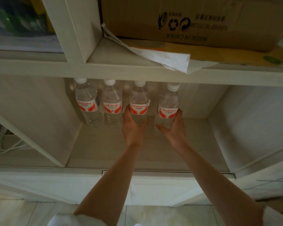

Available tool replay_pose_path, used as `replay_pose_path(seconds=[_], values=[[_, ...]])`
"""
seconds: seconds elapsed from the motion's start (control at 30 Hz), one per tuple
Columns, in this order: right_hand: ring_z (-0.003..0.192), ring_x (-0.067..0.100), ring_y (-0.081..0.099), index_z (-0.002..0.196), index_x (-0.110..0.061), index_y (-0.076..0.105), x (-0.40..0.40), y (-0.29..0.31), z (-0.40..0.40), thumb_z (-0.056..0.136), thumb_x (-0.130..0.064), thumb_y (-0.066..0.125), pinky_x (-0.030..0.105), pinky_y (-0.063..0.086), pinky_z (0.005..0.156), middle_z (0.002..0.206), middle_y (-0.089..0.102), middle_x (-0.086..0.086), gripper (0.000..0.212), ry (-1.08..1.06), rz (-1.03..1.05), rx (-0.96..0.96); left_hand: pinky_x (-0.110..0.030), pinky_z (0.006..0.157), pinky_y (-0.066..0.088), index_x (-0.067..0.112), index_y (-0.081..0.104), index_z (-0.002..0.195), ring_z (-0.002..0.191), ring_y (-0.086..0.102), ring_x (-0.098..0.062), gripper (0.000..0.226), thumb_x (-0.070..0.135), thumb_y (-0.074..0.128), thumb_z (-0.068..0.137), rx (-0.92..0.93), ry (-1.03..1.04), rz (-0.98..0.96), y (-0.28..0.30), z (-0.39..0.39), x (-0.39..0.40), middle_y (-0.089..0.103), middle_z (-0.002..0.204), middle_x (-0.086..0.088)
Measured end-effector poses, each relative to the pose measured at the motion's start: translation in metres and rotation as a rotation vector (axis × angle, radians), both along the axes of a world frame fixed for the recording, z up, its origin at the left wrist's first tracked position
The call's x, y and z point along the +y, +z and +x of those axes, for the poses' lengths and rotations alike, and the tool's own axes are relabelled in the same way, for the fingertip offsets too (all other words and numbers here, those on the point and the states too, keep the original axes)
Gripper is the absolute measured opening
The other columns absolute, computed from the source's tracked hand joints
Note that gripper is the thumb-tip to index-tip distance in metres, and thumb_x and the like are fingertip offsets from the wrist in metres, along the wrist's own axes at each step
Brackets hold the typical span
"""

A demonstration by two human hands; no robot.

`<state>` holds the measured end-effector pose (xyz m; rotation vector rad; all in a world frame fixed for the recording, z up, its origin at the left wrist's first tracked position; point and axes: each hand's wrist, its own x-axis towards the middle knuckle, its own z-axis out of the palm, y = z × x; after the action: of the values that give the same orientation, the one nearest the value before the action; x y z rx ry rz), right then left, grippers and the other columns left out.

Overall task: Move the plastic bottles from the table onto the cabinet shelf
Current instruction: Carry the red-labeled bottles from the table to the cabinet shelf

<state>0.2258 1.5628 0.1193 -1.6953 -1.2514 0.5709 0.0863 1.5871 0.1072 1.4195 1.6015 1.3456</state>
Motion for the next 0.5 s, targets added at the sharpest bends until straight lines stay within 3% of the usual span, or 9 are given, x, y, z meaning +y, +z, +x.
replay_pose_path(seconds=[0.13,0.3,0.5], values=[[0.116,0.025,0.058,0.133,-0.011,0.042,-0.001,-0.002,0.0,0.068,-0.024,0.084,0.039,0.048,0.098,0.127,0.058,0.009,0.079,-0.019,-0.054,0.018,-0.043,0.107,0.044,0.027,0.027,0.148,0.134,0.046,-0.018,0.092,0.034,0.08,0.074,-0.022,-0.007,-0.015,0.001,0.0,-0.002,0.043,0.149,0.001],[0.117,0.024,0.058,0.135,-0.012,0.041,-0.007,-0.008,-0.003,0.071,-0.025,0.082,0.043,0.048,0.099,0.128,0.058,0.008,0.077,-0.041,-0.072,-0.016,-0.043,0.11,0.041,0.033,0.019,0.151,0.139,0.04,-0.015,0.091,0.033,0.075,0.079,-0.008,-0.054,-0.03,-0.002,-0.003,-0.008,0.039,0.153,0.005],[0.12,0.026,0.056,0.139,-0.007,0.038,-0.033,-0.025,-0.008,0.079,-0.024,0.075,0.045,0.047,0.101,0.132,0.055,0.012,0.073,-0.087,-0.122,0.0,-0.041,0.111,0.041,0.025,0.026,0.15,0.138,0.042,-0.014,0.076,0.021,0.068,0.087,0.04,-0.073,-0.11,-0.011,-0.012,-0.03,0.042,0.151,0.004]])
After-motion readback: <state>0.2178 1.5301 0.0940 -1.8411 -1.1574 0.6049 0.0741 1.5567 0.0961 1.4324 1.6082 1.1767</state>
